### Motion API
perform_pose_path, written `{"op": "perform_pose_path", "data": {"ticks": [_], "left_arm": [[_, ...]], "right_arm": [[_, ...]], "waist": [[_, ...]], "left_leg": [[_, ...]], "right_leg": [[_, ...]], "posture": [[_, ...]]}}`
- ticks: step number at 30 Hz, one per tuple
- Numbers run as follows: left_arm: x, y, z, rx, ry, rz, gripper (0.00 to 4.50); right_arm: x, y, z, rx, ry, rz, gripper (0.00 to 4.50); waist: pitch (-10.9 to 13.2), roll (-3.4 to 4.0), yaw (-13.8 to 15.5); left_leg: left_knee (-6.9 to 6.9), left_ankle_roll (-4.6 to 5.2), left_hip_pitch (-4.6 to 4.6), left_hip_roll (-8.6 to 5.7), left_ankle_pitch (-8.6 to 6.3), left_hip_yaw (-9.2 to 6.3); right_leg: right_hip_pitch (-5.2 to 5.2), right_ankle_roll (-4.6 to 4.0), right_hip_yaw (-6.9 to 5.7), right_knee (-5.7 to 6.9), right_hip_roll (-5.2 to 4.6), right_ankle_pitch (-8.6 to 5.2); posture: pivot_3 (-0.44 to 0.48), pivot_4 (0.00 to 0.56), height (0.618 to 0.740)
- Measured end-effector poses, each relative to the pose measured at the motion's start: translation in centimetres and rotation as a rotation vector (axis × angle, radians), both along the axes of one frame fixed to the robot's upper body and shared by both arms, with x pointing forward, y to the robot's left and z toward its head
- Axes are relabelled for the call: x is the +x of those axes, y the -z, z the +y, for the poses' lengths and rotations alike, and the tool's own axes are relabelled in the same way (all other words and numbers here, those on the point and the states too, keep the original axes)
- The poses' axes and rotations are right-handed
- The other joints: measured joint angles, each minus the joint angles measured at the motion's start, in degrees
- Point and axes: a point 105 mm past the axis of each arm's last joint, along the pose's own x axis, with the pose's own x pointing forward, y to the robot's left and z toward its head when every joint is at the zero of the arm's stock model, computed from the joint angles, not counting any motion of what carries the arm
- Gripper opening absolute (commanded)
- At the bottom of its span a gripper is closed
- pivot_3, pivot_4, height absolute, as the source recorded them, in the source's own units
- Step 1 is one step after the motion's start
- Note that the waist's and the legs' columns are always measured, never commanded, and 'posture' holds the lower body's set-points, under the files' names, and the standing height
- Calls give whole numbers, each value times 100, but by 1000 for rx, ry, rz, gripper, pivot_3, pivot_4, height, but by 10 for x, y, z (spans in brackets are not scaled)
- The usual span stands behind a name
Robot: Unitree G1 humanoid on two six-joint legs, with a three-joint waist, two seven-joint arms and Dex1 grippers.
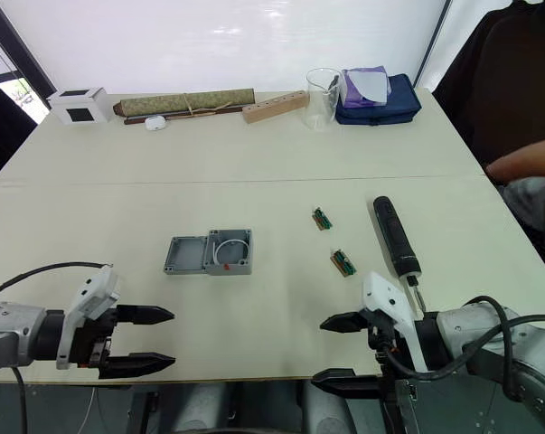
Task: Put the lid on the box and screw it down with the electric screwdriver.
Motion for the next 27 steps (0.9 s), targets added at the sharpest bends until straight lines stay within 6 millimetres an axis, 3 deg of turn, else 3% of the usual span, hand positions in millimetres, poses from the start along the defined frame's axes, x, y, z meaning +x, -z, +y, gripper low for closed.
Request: {"op": "perform_pose_path", "data": {"ticks": [23, 27], "left_arm": [[14, 6, 3, 113, -14, -91, 4476], [41, -21, 0, 82, -18, -295, 4476]], "right_arm": [[12, 1, 5, 10, 72, -57, 4500], [24, -3, 8, 17, 187, 3, 4500]], "waist": [[-1, -1, 0], [-3, -4, 10]], "left_leg": [[1, 0, 2, 0, 0, -1], [10, 0, 0, -1, 0, -4]], "right_leg": [[2, 1, 0, 2, 1, 1], [5, -4, -1, 5, 1, 4]], "posture": [[0, 150, 740], [0, 150, 740]]}}
